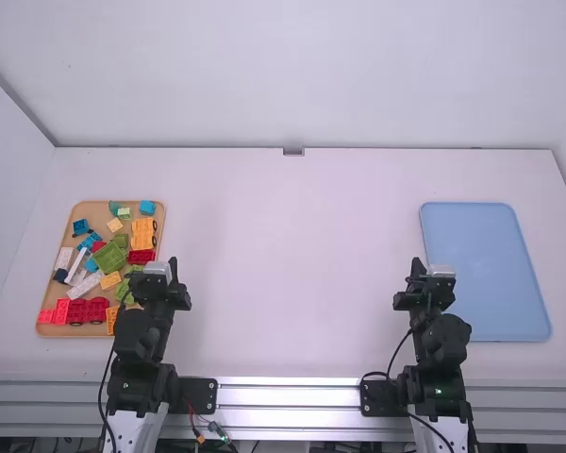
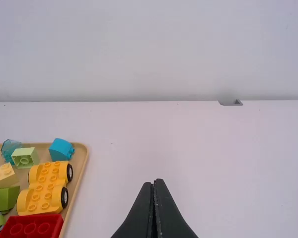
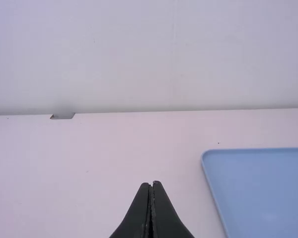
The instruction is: Assemble lego blocks to make yellow taxi
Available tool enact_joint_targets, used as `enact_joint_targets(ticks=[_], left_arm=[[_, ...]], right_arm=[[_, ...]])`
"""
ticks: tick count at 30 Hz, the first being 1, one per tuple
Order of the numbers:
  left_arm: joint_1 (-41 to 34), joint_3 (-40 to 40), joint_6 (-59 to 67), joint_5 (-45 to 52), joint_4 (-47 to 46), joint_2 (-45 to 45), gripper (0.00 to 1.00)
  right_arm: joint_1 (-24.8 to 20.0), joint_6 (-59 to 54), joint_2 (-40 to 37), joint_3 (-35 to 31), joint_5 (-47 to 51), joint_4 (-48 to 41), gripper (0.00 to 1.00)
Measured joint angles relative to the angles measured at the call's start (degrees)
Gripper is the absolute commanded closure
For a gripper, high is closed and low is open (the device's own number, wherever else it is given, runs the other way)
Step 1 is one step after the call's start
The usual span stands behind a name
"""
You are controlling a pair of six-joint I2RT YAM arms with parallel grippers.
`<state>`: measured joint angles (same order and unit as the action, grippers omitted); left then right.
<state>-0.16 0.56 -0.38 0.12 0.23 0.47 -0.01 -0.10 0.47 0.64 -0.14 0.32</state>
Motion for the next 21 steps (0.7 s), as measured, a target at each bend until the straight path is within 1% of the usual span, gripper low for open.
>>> enact_joint_targets(ticks=[6,10,14,20,21], left_arm=[[0.0,0.0,-0.04,0.0,0.02,0.07,0.98],[0.0,0.02,-0.04,0.0,0.0,0.72,0.95],[0.0,0.2,-0.02,-0.02,-0.39,2.1,0.92],[0.0,3.48,-0.02,-0.46,-1.27,6.27,0.83],[0.0,3.48,-0.02,-0.46,-1.27,6.27,0.83]], right_arm=[[0.0,-0.42,0.0,0.0,-0.22,0.09,0.98],[0.0,-0.39,0.83,0.04,-0.2,0.04,0.95],[-0.07,-0.37,2.56,0.35,-0.39,-0.44,0.92],[-0.07,-1.11,8.15,4.35,-1.2,-1.42,0.83],[-0.07,-1.11,8.15,4.35,-1.2,-1.42,0.83]])
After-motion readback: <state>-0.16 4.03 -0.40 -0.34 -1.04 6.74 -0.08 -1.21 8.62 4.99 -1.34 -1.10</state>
